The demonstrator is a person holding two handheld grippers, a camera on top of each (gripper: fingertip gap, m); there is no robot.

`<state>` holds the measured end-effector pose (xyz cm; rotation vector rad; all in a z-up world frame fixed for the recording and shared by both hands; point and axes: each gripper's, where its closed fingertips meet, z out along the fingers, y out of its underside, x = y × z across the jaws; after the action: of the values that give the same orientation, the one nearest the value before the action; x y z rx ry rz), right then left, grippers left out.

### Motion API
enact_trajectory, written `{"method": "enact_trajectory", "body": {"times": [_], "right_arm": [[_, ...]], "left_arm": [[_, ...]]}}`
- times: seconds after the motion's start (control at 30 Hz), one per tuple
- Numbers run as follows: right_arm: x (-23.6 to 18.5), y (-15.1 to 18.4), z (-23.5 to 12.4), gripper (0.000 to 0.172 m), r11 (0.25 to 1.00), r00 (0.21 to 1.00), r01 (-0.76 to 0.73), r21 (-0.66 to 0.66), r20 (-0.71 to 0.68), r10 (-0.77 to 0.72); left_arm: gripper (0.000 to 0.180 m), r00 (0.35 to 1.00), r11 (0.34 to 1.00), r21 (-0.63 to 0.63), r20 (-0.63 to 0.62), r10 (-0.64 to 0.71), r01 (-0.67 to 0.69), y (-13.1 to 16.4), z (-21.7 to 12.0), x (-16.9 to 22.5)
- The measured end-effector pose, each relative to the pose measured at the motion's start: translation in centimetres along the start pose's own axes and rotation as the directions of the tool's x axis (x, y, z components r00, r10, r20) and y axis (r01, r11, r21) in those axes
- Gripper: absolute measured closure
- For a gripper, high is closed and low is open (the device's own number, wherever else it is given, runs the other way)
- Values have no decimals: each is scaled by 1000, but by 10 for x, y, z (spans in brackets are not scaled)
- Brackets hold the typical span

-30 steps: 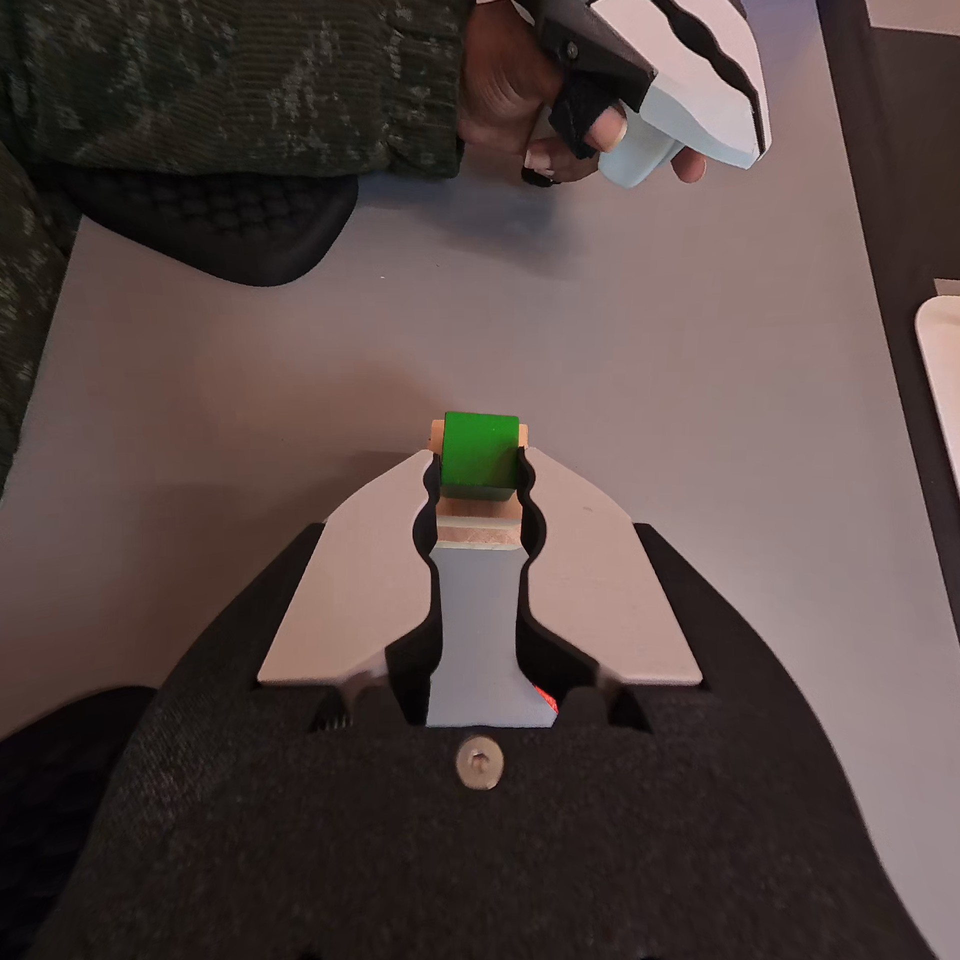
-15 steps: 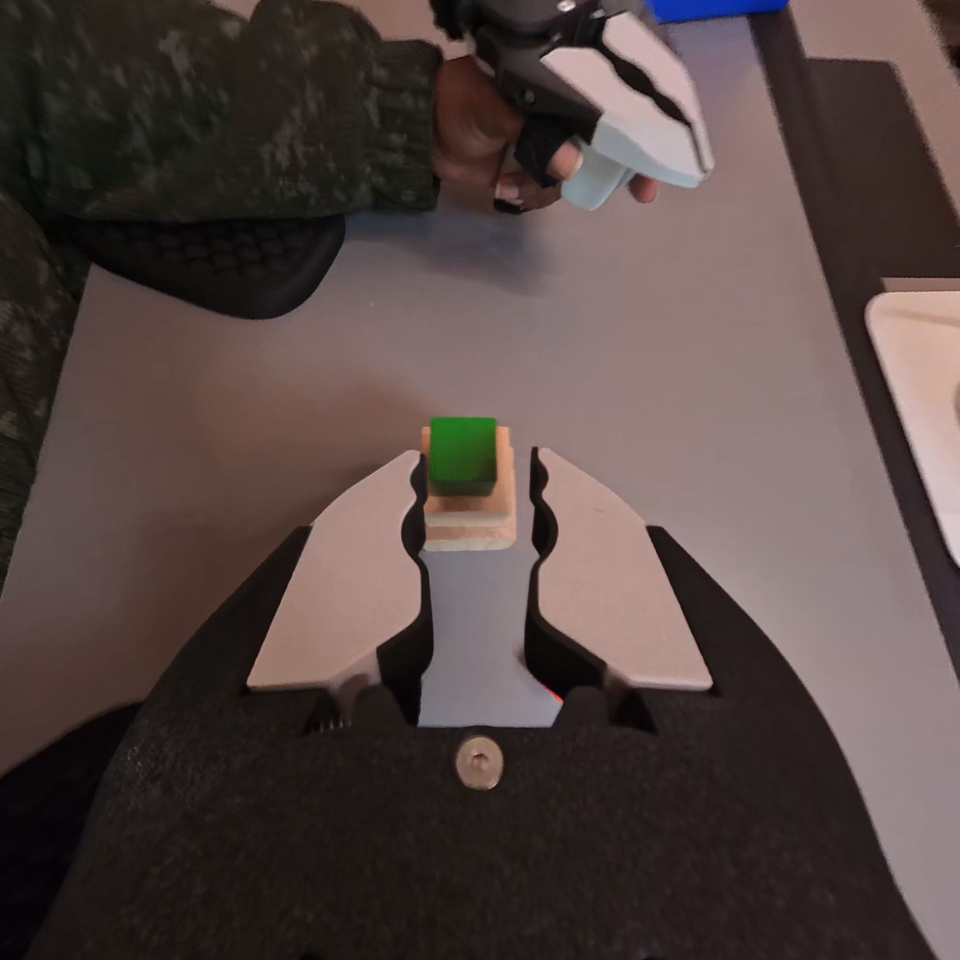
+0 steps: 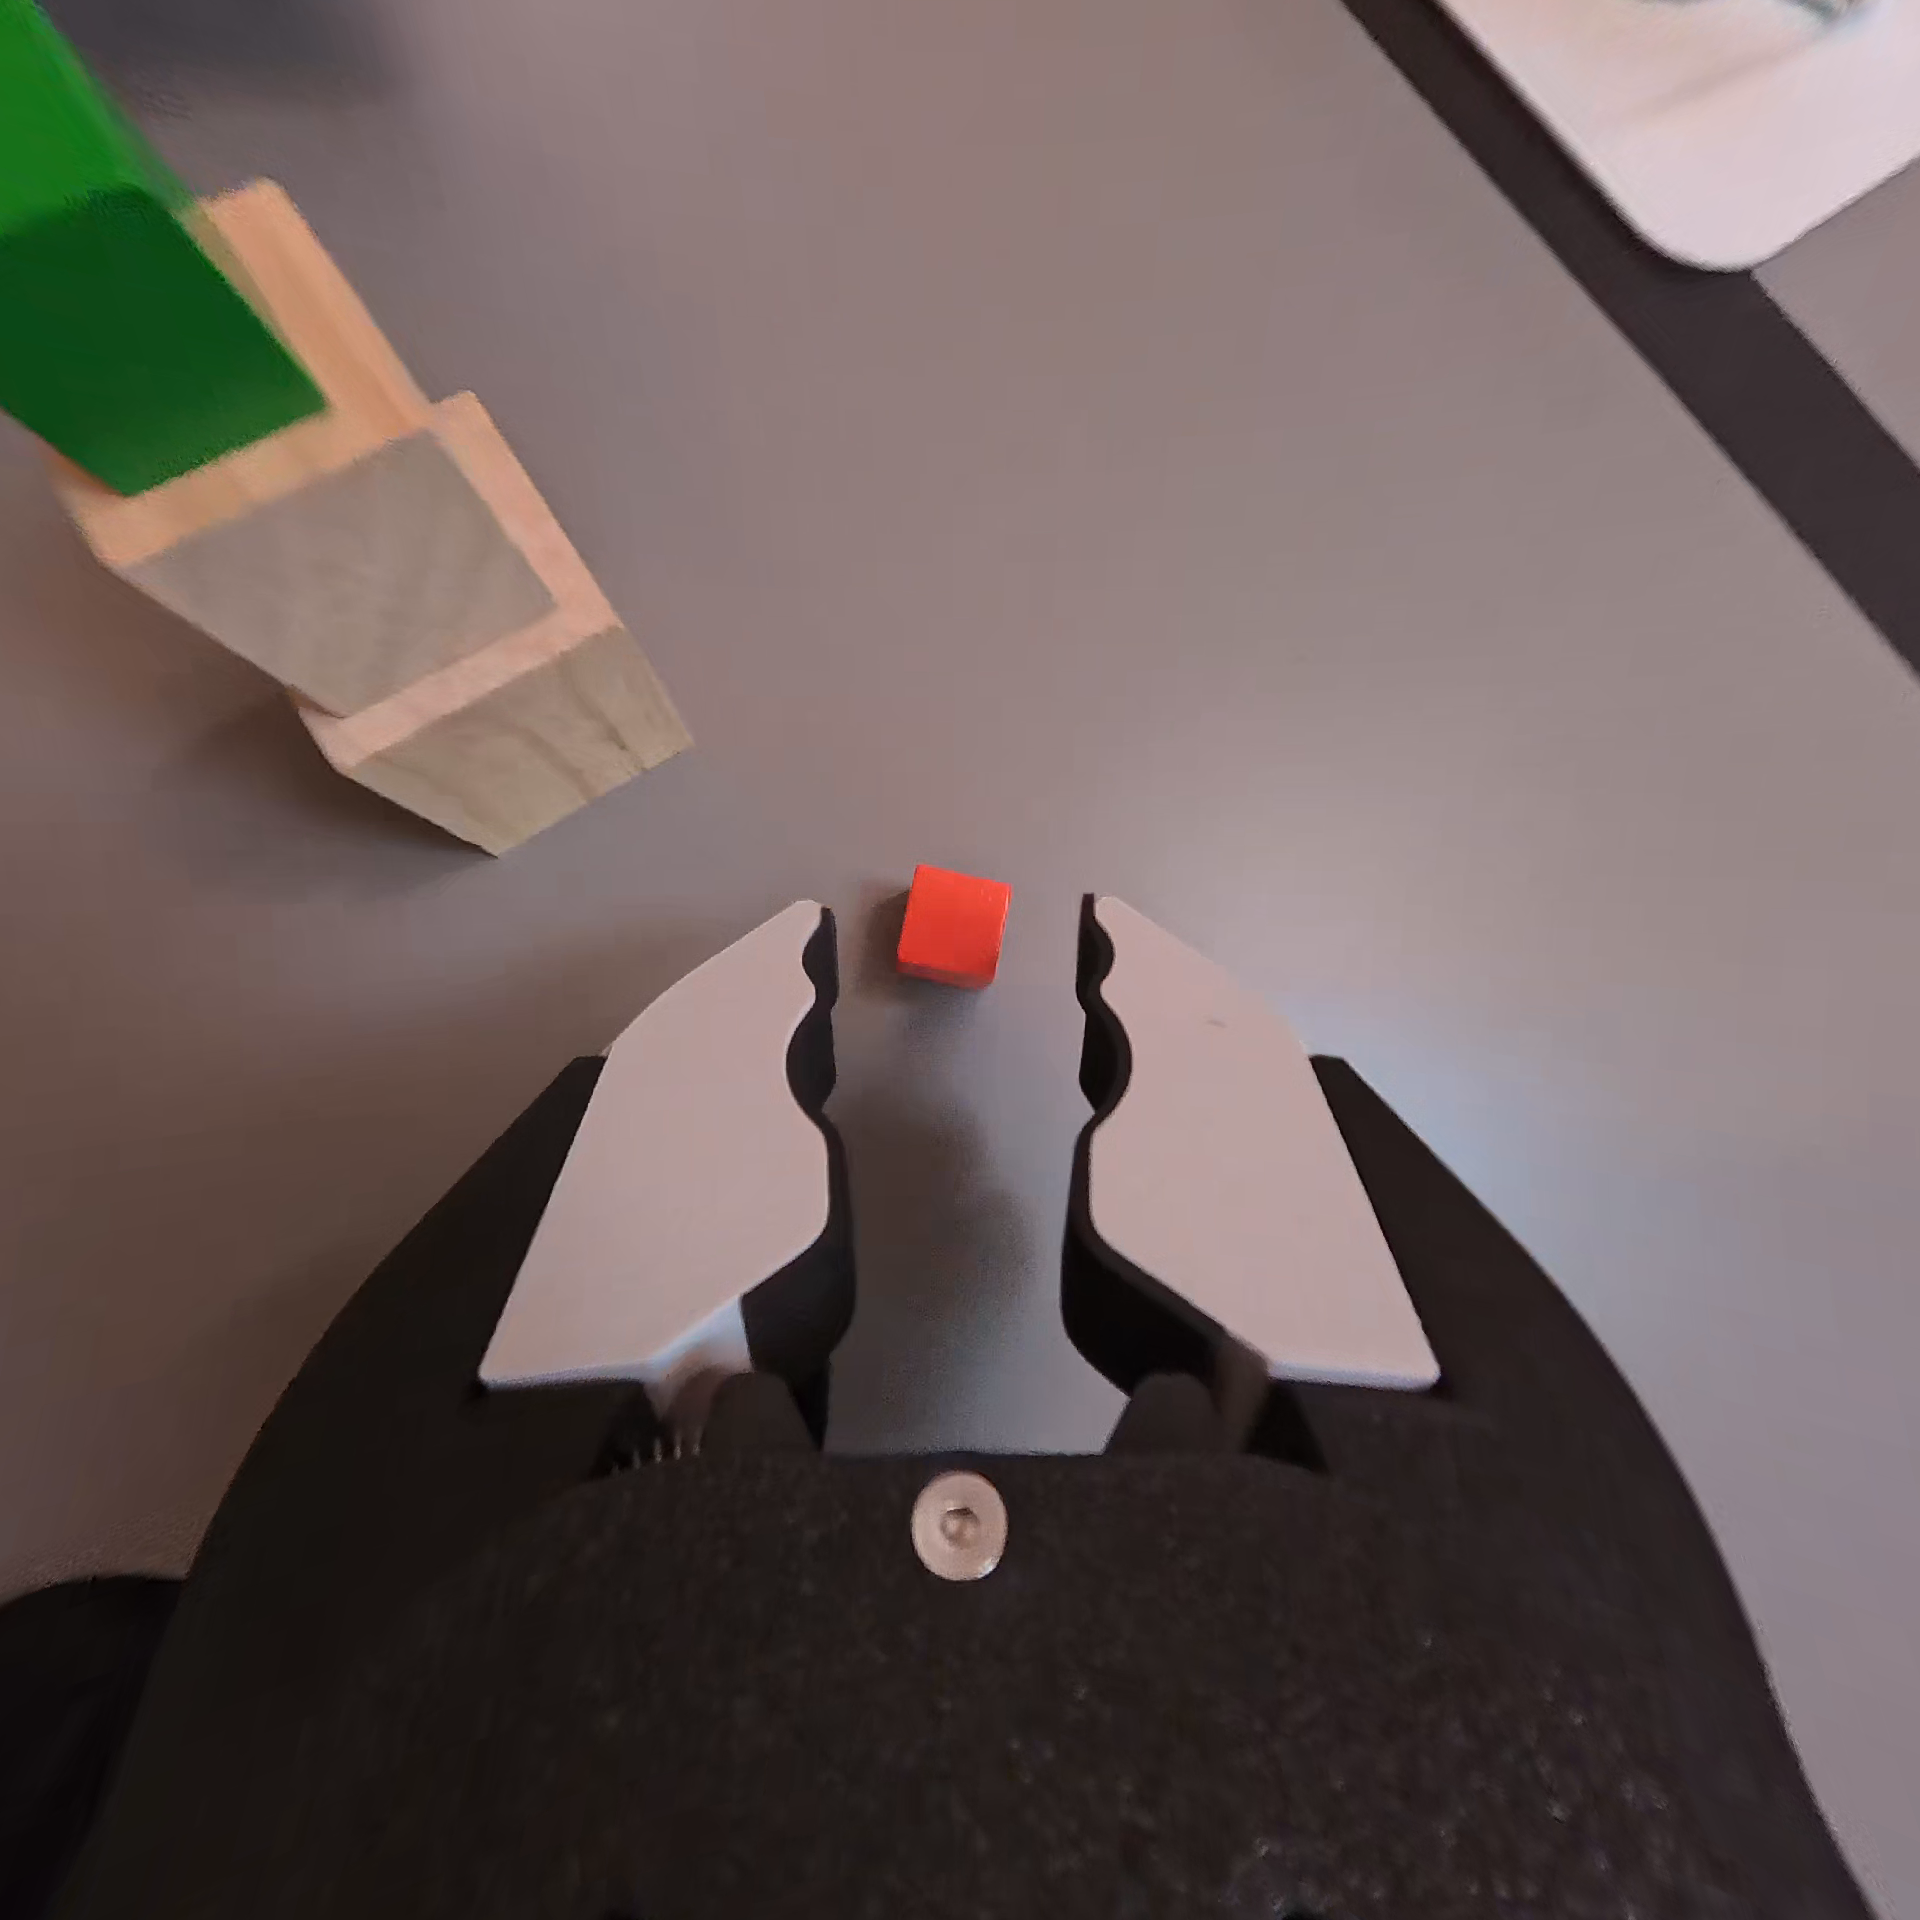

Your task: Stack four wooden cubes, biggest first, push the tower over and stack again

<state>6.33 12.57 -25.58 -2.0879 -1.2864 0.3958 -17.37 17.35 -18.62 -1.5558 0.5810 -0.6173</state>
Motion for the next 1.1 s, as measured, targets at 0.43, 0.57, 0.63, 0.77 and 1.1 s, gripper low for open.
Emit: {"method": "enact_trajectory", "body": {"times": [0.43,0.57,0.63,0.77,1.1], "right_arm": [[-5,-22,3,150,998,1000,6,58,16,-7],[-29,-81,-35,150,969,976,135,206,139,-165],[-51,-102,-49,150,946,939,208,249,221,-265],[-77,-113,-51,150,922,874,307,237,314,-372],[-90,-102,-38,150,910,829,372,184,375,-414]], "left_arm": [[180,1000,1000,14,3,-1,1,-4,-2,-2],[180,1000,1000,12,2,1,-1,-3,-1,-1],[180,1000,1000,14,4,2,-2,-4,-2,-2],[180,1000,1000,20,6,-1,1,-5,-3,-3],[180,1000,1000,20,3,2,-2,-6,-2,-2]]}}
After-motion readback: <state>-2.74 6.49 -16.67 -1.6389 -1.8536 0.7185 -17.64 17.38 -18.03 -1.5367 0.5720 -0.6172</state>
